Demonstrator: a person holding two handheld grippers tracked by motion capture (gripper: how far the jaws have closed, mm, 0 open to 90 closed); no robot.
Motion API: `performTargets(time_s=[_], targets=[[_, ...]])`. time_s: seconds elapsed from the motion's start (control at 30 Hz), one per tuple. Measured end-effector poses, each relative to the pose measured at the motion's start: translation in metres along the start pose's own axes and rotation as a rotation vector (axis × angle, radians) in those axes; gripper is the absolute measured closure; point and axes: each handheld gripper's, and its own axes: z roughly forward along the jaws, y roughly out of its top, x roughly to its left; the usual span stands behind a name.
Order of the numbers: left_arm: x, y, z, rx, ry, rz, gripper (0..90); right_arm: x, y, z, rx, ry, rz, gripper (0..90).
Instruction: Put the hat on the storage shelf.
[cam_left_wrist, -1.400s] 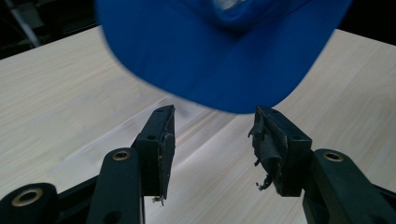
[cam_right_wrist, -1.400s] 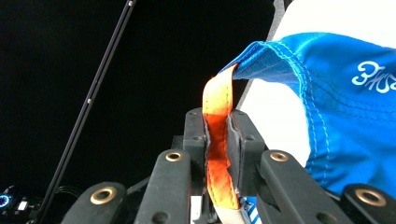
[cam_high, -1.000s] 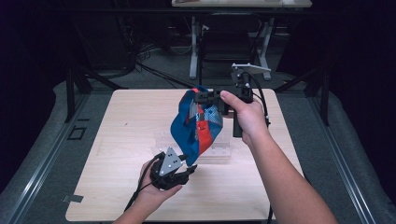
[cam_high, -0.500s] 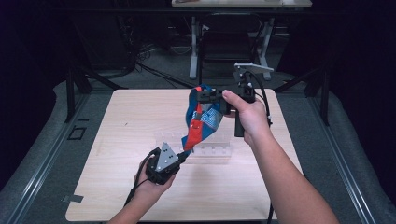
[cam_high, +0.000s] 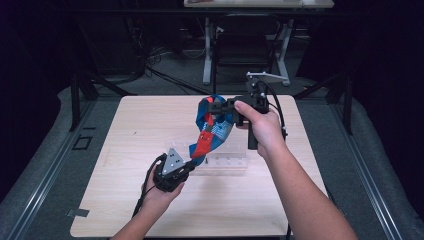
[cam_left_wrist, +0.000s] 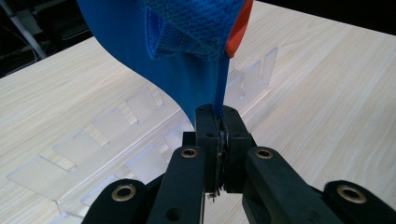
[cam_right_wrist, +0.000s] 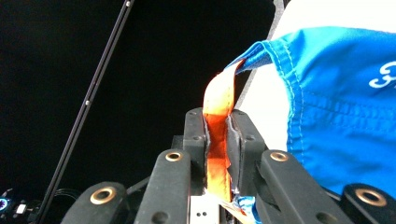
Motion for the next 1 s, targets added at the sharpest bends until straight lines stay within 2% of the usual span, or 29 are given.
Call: performTargets(time_s=[0.37,0.63,0.87,1.0], targets=[[0.002,-0.007,0.010,0.013,0.003,-0.019,88.2,-0.011,-0.002,0.007,0.013,-0.007,0.018,78.6],[0.002,-0.013,0.018,0.044,0.000,-0.025,88.1,-0.020,-0.004,0.013,0.027,-0.026,0.026,78.5],[0.003,-0.025,0.025,0.060,-0.003,-0.053,88.1,-0.035,-0.009,0.014,0.031,-0.054,0.042,78.5],[0.004,-0.026,0.025,0.054,-0.004,-0.059,88.0,-0.041,-0.010,0.013,0.030,-0.060,0.052,78.5]])
